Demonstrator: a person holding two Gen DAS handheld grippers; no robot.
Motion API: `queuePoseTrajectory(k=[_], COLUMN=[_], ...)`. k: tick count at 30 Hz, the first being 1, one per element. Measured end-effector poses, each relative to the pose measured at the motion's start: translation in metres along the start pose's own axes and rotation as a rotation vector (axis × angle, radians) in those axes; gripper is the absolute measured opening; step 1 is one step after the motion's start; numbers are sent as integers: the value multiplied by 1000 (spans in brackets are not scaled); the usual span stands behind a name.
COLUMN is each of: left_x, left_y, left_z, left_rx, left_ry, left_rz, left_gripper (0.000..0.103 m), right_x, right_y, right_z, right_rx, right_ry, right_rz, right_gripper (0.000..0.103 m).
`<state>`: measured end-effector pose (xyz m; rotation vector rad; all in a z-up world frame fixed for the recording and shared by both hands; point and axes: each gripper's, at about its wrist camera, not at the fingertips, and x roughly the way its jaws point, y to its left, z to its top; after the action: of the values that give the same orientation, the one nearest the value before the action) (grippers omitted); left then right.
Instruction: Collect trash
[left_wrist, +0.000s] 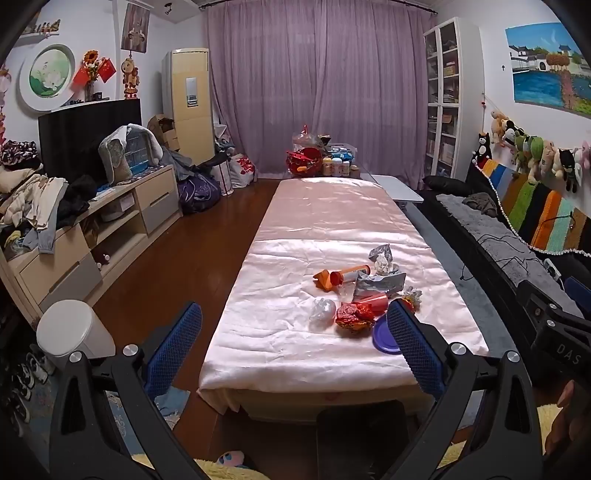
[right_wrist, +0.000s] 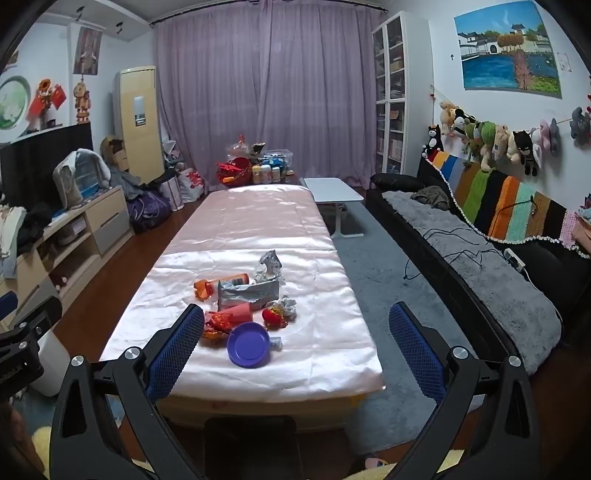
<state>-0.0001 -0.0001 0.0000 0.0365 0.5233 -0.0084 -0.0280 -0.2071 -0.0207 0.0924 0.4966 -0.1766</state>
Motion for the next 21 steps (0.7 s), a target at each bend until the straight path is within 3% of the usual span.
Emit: queuePoseTrajectory(k=[21], left_x=[0], left_y=[0], left_z=[0], left_rx=[2], left_ry=[-3], left_rz=[1], left_gripper=[95], right_x=[0], right_y=[1], right_z=[0], right_rx=[-1], right_ry=[5], right_rz=[0], right_gripper=[100])
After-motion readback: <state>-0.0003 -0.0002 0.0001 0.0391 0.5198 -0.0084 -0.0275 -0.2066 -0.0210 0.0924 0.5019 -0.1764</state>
